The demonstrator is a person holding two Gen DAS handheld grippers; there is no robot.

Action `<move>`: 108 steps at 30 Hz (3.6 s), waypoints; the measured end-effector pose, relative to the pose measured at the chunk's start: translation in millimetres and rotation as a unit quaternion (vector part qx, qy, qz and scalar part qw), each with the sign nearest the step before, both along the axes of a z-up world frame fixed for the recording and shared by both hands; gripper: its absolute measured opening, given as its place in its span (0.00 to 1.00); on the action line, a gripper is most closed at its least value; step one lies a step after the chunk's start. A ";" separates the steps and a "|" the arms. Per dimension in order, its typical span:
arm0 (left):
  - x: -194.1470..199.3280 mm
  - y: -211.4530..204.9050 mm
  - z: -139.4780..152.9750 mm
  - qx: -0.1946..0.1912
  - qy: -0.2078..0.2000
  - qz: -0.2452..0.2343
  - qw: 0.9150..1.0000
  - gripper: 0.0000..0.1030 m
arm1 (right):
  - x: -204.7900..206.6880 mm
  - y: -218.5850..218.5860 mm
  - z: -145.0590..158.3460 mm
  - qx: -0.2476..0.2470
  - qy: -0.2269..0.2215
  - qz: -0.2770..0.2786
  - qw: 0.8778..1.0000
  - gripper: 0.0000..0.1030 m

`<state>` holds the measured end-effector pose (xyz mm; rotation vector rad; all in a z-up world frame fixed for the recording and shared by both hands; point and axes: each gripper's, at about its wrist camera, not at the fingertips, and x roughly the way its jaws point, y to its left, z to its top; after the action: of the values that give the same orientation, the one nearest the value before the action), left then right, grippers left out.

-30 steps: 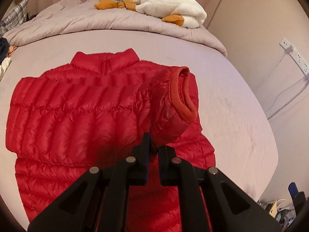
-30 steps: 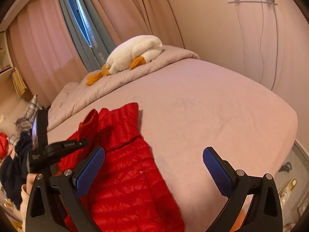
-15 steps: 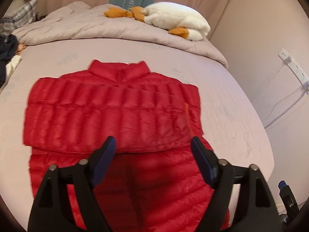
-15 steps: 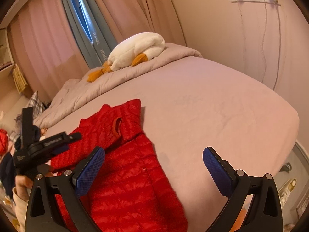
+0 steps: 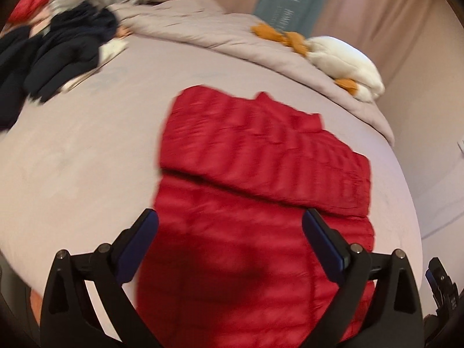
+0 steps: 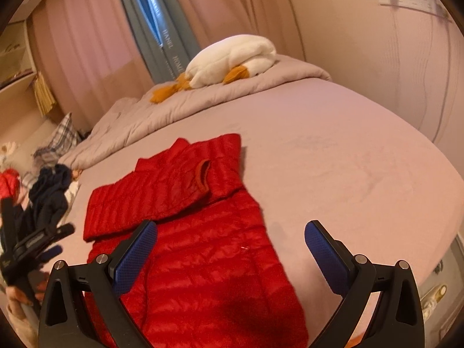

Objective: Fold large clothes
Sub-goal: 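Open the left tool to release the sleeve on the jacket, then move both tools to the hem of the red jacket, then grasp the jacket hem with the right tool while the left tool grasps it too, then lift the hem with both tools and fold it onto the collar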

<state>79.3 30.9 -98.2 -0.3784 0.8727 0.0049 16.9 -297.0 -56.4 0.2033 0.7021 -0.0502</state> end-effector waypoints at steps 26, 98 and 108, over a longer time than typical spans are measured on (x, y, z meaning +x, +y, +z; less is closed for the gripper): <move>-15.4 82.1 -36.5 -0.070 0.037 0.068 0.995 0.97 | 41.6 60.4 -12.5 -0.036 0.040 0.058 0.997 0.99; 172.8 11.0 -89.5 0.031 0.078 -0.050 0.995 0.30 | 192.7 23.4 -83.7 -0.066 0.131 0.016 0.989 0.15; 176.3 10.6 -92.1 0.035 0.078 -0.047 0.995 0.31 | 196.6 19.3 -103.2 -0.059 0.143 0.010 0.988 0.15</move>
<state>255.5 41.5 -190.3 -0.2724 1.0424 -0.0219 213.4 -277.7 -159.7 0.0761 0.9850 -0.1023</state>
